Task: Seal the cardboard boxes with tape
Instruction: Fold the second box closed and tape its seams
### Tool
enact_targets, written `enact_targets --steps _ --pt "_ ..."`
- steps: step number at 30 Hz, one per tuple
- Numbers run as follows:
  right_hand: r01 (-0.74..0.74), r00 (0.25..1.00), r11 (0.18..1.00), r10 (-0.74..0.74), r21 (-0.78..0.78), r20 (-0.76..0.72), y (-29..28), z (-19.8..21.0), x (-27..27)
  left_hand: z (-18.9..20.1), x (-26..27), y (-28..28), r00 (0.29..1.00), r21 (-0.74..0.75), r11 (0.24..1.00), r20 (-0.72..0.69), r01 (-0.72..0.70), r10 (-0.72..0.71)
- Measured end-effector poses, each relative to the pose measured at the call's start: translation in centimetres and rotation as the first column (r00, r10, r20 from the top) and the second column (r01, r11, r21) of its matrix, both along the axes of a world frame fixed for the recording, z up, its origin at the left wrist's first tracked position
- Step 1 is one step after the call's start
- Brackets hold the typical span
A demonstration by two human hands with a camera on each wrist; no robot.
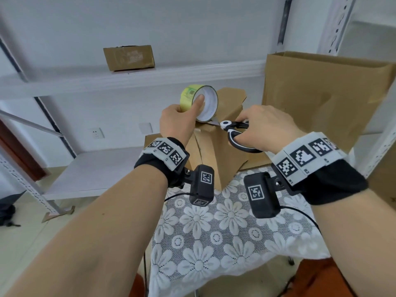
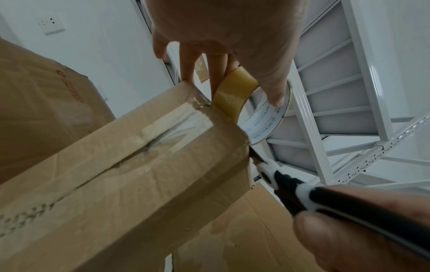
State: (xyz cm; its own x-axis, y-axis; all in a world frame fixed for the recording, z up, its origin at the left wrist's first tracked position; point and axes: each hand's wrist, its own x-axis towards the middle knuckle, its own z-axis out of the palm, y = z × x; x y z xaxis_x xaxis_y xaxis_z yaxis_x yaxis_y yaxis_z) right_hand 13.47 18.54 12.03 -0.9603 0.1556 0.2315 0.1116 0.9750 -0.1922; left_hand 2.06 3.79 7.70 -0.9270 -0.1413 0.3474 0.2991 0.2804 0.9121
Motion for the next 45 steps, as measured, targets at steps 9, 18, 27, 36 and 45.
enact_targets --steps 9,18,27,36,45 --pt "0.029 0.997 0.992 -0.019 0.124 -0.081 0.9 -0.3 -0.2 -0.1 -0.1 0.2 0.999 0.003 1.000 0.034 -0.026 0.026" --pt "0.009 1.000 0.997 -0.008 0.078 -0.021 1.1 -1.0 0.1 -0.1 -0.4 0.1 0.983 0.164 0.985 0.183 -0.049 0.019" --pt "0.005 1.000 0.995 -0.004 0.099 -0.012 1.1 -0.4 -0.5 -0.1 0.0 1.1 0.986 0.134 0.989 0.163 -0.066 0.044" --pt "0.027 0.999 0.993 -0.024 0.115 -0.031 1.1 -0.9 -0.4 0.1 0.0 0.9 0.982 0.144 0.986 0.180 -0.080 0.054" --pt "0.028 0.990 0.999 -0.026 -0.016 0.141 1.8 -1.0 -0.2 -0.1 0.5 0.9 0.974 0.238 0.969 0.224 -0.062 0.007"
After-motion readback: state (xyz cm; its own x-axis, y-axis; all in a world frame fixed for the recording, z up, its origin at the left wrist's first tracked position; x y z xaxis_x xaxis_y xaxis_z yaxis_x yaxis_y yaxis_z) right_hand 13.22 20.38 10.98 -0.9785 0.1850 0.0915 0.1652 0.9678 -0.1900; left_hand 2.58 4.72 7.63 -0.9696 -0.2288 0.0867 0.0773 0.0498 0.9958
